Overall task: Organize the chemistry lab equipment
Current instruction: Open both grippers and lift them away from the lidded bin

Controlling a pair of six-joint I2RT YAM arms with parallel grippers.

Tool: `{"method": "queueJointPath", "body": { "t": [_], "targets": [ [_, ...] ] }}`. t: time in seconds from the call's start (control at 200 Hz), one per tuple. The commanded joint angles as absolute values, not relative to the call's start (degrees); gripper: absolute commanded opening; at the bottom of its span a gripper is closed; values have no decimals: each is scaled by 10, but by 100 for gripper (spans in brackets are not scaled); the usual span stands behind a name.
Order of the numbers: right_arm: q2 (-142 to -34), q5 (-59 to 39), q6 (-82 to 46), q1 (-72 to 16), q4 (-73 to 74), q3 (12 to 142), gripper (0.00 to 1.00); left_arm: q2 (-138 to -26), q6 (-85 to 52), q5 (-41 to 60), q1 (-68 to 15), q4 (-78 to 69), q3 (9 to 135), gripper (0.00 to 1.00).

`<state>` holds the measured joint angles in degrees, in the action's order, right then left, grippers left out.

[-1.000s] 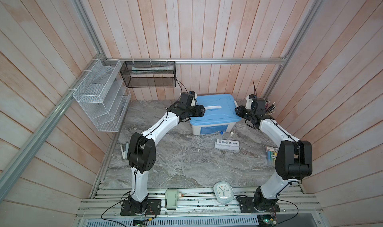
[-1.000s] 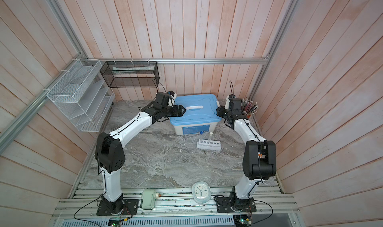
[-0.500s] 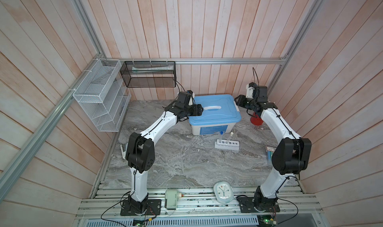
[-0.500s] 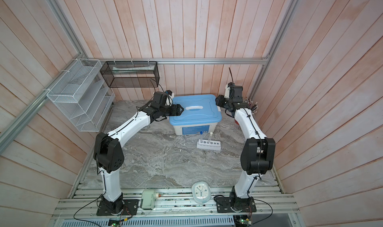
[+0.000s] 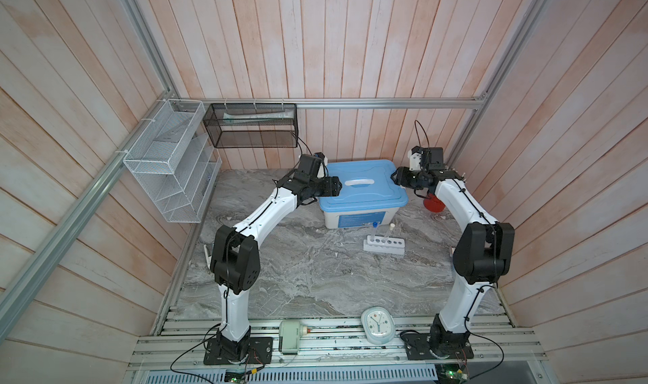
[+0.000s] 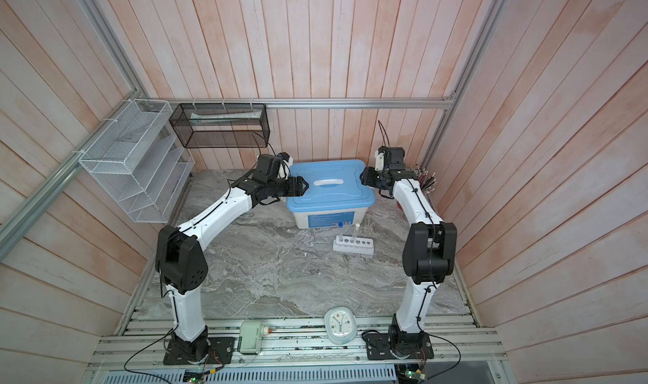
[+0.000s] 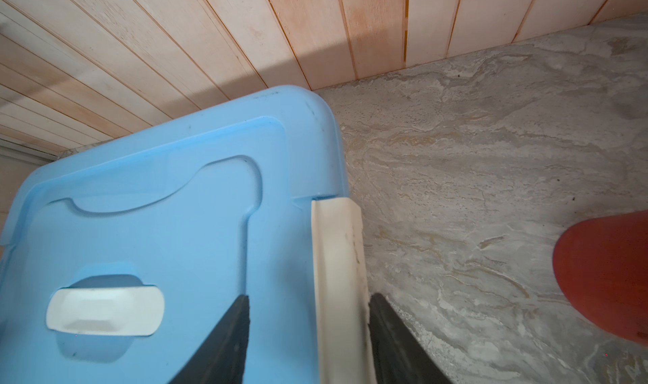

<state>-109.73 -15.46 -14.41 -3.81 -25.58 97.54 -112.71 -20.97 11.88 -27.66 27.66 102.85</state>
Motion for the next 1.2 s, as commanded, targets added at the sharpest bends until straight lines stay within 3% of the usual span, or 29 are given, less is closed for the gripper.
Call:
{"method": "queueJointPath", "body": {
  "t": [0.0,0.555,0.795,0.97,1.195],
  "targets": [
    [-1106,-152,-129,-39,-263,966,52,-1109,-206,120,-273,286,1025,83],
    [-1089,-123,-137,-42,-244,927,33,-1069,-206,115,-273,293,1026,83],
    [-1081,-102,-129,-49,-280,987,53,-987,-242,161,-205,245,949,83],
    [-1064,-51,-123,-69,-290,1027,55,-949,-280,238,-137,197,856,89],
    [-1050,-14,-108,-160,-272,1034,55,-956,-298,289,-125,149,813,90]
  ]
}}
